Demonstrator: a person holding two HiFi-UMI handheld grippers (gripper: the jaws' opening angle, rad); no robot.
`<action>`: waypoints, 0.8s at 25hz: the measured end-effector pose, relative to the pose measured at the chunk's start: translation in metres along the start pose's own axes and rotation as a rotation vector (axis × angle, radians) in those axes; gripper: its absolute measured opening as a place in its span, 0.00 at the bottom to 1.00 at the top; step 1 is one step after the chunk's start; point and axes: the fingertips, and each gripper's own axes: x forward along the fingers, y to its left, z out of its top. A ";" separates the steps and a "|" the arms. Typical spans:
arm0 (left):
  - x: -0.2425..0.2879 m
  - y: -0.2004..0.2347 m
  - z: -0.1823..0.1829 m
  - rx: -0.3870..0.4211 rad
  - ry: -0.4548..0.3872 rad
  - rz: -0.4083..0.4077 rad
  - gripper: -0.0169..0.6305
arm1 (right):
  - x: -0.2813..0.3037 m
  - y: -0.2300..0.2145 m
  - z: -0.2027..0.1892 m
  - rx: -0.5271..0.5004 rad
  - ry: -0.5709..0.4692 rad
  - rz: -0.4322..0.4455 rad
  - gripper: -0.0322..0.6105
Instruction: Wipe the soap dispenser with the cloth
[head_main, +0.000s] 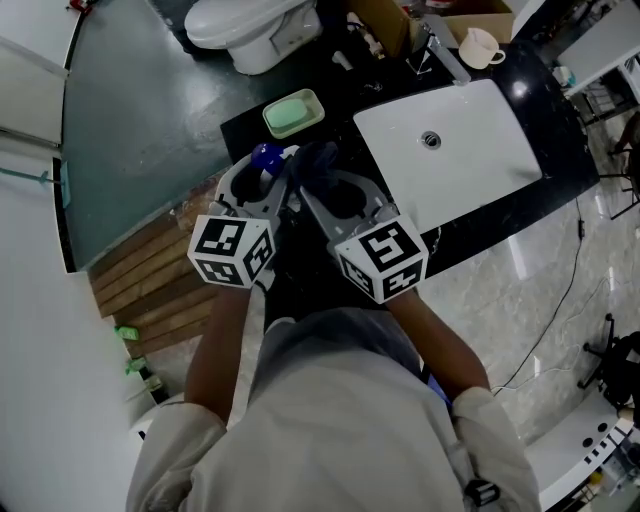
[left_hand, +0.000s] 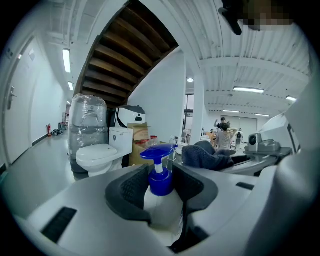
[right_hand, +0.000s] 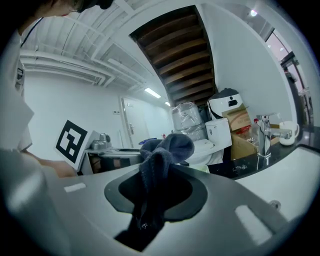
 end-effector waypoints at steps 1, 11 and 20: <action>0.000 0.001 0.000 -0.004 -0.001 -0.003 0.26 | 0.002 -0.002 -0.001 0.008 -0.001 -0.002 0.17; 0.001 0.001 0.000 -0.004 -0.001 -0.029 0.26 | 0.008 -0.012 -0.008 0.024 0.019 0.019 0.17; 0.003 0.000 0.001 -0.003 -0.010 -0.027 0.26 | 0.009 -0.017 -0.018 0.036 0.041 0.013 0.17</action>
